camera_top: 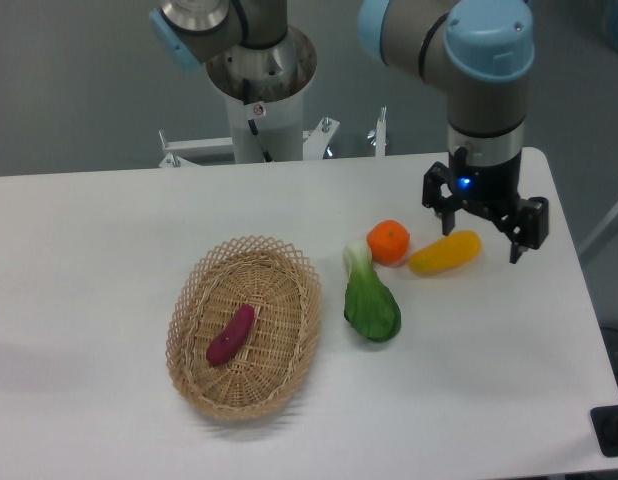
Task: Pick up the sweet potato from the basket
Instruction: 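Move the open gripper over the basket and lower it toward the purple sweet potato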
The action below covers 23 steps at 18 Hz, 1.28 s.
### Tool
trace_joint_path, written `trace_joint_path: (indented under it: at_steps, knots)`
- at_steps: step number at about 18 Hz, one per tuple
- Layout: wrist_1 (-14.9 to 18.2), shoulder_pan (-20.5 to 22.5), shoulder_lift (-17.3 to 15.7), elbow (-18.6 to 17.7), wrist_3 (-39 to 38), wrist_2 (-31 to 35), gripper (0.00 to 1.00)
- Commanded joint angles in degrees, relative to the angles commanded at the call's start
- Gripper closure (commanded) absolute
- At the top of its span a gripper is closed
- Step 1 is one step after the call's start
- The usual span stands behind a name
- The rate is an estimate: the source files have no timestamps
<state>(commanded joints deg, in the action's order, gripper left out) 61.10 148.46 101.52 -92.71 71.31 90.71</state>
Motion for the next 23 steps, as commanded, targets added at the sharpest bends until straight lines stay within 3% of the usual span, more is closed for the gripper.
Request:
trace_joint_path:
  at_steps: [2,4,7,9,13,15,20,23]
  knots:
    - [-2.12,-2.98,-0.44,-2.65,-9.30,-0.18,0.00]
    - [-2.21,-6.32,-0.01,-3.36,-17.66,0.26,0.00]
    - [-2.12,-10.63,1.23,-3.80,-25.32,-0.09,0.00]
    - [-2.56,-12.22,1.58,-6.51,-29.54,-0.09,0.00]
    - [-5.80,-16.26,3.85,-7.93,-33.76,-2.28,0.00]
    - [-8.44,-18.63,6.84,-8.28,-36.23,-2.20,0.00]
    - [-11.43,-23.03,10.18,-9.77,-36.15,-2.03,0.00]
    - [-15.64,-25.14,12.30,-10.74,-36.33,0.60,0.00]
